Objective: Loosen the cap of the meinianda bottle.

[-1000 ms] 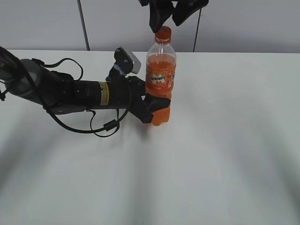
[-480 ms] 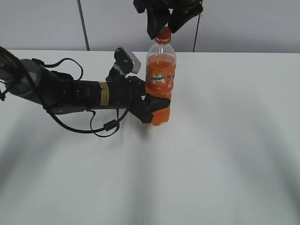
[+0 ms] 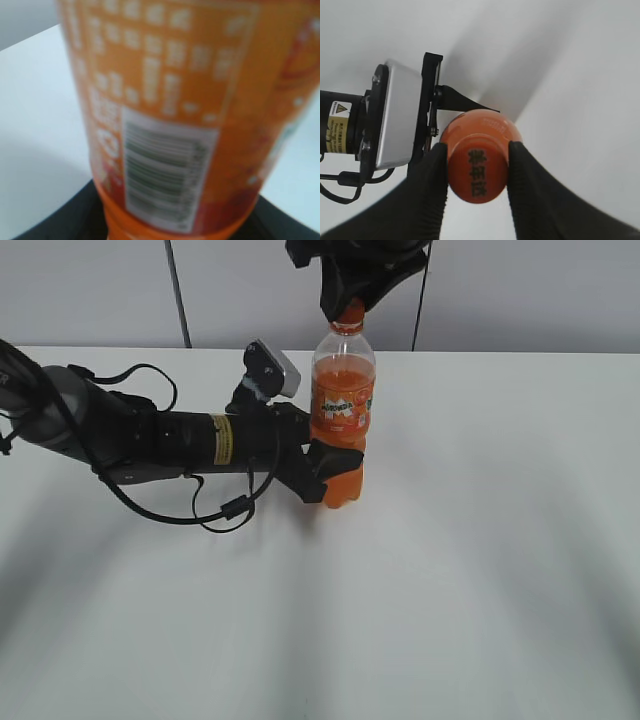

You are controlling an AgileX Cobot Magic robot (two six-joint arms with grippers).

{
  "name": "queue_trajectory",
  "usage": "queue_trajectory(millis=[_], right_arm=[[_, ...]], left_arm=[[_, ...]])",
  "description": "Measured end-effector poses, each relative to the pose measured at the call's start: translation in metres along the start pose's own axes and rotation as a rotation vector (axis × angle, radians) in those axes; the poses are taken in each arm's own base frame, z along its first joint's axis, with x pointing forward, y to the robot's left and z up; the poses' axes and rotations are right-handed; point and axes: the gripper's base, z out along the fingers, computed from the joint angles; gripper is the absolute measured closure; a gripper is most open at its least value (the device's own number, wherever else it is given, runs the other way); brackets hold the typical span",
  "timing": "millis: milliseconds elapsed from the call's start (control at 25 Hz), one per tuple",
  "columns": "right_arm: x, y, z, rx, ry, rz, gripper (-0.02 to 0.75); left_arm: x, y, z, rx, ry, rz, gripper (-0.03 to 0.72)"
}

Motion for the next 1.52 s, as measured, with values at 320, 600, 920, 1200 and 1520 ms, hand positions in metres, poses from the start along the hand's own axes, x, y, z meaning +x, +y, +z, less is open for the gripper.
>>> queue_trajectory(millis=[320, 600, 920, 1200, 1520], right_arm=[[0.0, 0.0, 0.0, 0.0, 0.0, -0.016, 0.468], [0.0, 0.0001, 0.0, -0.001, 0.0, -0.142, 0.468], [0.0, 0.0, 0.0, 0.0, 0.0, -0.449, 0.468], [0.0, 0.0002, 0.0, -0.002, -0.001, -0.733, 0.468], [0.0001, 0.0005, -0.0004, -0.006, -0.002, -0.983, 0.468]], left_arm=[[0.0, 0.0, 0.0, 0.0, 0.0, 0.0, 0.309], [0.0, 0.0, 0.0, 0.0, 0.0, 0.0, 0.309], [0.0, 0.0, 0.0, 0.0, 0.0, 0.0, 0.309], [0.0, 0.0, 0.0, -0.001, 0.0, -0.001, 0.309], [0.0, 0.0, 0.0, -0.001, 0.0, -0.001, 0.309]])
